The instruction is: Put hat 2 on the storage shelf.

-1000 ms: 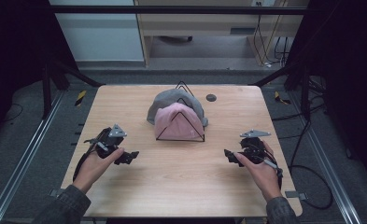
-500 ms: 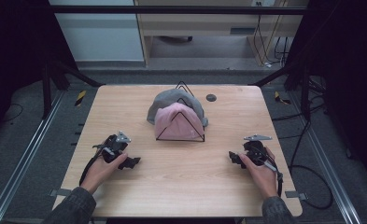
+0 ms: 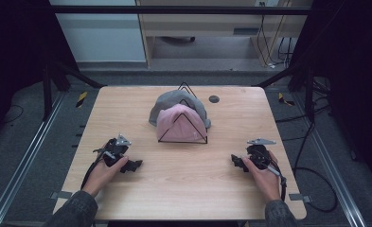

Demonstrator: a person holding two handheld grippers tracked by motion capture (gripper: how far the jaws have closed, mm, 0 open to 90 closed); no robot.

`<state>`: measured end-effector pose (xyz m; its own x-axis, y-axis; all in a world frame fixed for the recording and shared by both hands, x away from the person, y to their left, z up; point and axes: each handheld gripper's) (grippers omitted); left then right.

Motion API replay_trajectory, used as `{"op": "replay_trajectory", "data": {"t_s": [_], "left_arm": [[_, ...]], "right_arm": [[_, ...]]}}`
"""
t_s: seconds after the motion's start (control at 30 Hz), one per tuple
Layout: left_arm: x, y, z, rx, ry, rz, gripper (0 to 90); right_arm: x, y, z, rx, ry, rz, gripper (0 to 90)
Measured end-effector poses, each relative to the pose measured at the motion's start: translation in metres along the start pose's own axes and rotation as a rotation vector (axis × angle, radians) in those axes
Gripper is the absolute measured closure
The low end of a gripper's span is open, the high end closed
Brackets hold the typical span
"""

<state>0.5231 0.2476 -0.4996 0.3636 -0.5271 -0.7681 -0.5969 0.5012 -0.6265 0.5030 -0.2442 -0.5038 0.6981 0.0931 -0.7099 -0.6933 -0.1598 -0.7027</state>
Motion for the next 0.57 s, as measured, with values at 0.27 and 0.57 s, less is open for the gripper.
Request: {"op": "replay_trajectory", "data": {"t_s": [0.27,0.57], "left_arm": [[0.000,0.005,-0.001,0.005,-0.009,-0.046,0.0],[0.000,0.006,-0.001,0.012,-0.009,-0.055,0.0]], "right_arm": [[0.003,0.008,0.009,-0.090,0.035,-0.049,4.2],[-0.001,0.011,0.012,-0.086,0.032,-0.052,4.2]]}}
Point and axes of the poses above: each handheld gripper's, and its own axes: x roughly forward along the jaws, y roughly out of its underside, z roughly to its left, and after that the axes turned 11 degrees about y, right-handed
